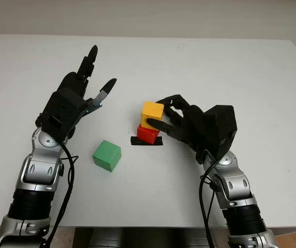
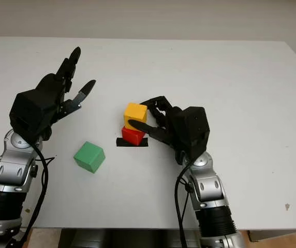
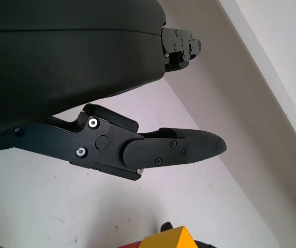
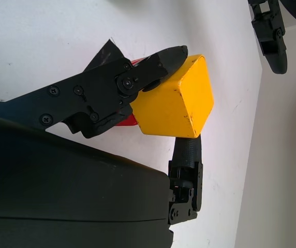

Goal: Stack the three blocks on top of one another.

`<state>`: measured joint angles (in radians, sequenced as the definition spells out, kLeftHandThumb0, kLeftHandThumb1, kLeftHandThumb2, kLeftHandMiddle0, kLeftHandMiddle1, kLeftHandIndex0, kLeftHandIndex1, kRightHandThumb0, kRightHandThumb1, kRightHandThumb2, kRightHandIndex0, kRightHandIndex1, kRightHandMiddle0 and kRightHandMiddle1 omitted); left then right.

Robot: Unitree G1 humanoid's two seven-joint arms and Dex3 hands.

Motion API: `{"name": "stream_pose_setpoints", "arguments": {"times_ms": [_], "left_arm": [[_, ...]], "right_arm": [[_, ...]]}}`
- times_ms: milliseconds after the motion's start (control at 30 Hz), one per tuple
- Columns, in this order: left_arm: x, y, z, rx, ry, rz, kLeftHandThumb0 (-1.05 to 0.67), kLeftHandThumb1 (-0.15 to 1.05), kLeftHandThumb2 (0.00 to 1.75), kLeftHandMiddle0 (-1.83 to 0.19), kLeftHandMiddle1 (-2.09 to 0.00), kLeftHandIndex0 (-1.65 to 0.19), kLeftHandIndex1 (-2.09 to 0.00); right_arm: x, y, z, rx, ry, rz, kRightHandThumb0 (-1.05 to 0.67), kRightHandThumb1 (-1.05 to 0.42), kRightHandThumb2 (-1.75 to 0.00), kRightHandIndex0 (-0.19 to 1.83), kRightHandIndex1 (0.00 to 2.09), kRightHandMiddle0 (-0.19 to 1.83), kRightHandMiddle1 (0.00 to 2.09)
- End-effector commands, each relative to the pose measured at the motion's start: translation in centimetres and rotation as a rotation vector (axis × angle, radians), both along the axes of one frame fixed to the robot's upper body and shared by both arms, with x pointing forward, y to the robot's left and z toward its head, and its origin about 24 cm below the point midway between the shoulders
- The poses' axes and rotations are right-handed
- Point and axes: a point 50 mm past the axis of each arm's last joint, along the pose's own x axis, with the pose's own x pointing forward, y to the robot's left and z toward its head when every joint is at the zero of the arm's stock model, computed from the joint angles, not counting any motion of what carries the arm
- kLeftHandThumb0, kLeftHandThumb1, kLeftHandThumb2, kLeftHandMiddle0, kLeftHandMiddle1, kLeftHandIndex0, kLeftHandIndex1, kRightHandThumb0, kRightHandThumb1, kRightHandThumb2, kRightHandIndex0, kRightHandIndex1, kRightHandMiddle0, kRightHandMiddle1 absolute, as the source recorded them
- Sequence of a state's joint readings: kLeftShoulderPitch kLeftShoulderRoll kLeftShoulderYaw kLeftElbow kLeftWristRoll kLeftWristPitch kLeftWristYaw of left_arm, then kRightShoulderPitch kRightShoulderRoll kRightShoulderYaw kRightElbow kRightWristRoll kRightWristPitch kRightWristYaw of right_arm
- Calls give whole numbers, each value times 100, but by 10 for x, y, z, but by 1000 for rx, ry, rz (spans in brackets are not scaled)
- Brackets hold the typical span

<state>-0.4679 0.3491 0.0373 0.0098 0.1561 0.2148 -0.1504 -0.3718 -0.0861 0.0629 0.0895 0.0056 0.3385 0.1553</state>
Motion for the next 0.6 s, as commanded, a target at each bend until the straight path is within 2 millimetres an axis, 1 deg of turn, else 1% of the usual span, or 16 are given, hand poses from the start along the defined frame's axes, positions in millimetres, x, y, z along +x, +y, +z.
{"name": "stream_pose_setpoints", "arguments": {"times_ms": [0, 200, 367, 567], "left_arm": [[-2, 0, 1, 3, -9, -1, -64, 105, 43, 13, -5, 8, -5], [-2, -1, 1, 22, -24, 3, -64, 105, 44, 11, -6, 8, -6], [-1, -1, -1, -11, -21, -10, -62, 105, 43, 13, -5, 9, -5], [-1, 0, -2, -7, -23, -4, -63, 105, 43, 11, -6, 8, -6]], "right_arm": [[3, 2, 5, -7, -15, 9, -48, -104, -5, 15, 5, 11, 174], [4, 3, 7, -1, -24, 17, -48, -104, -5, 15, 5, 12, 175], [3, 3, 8, -7, -30, 27, -48, -103, -5, 15, 5, 13, 174], [3, 2, 7, -22, -16, 41, -49, -103, -5, 14, 5, 14, 174]]}}
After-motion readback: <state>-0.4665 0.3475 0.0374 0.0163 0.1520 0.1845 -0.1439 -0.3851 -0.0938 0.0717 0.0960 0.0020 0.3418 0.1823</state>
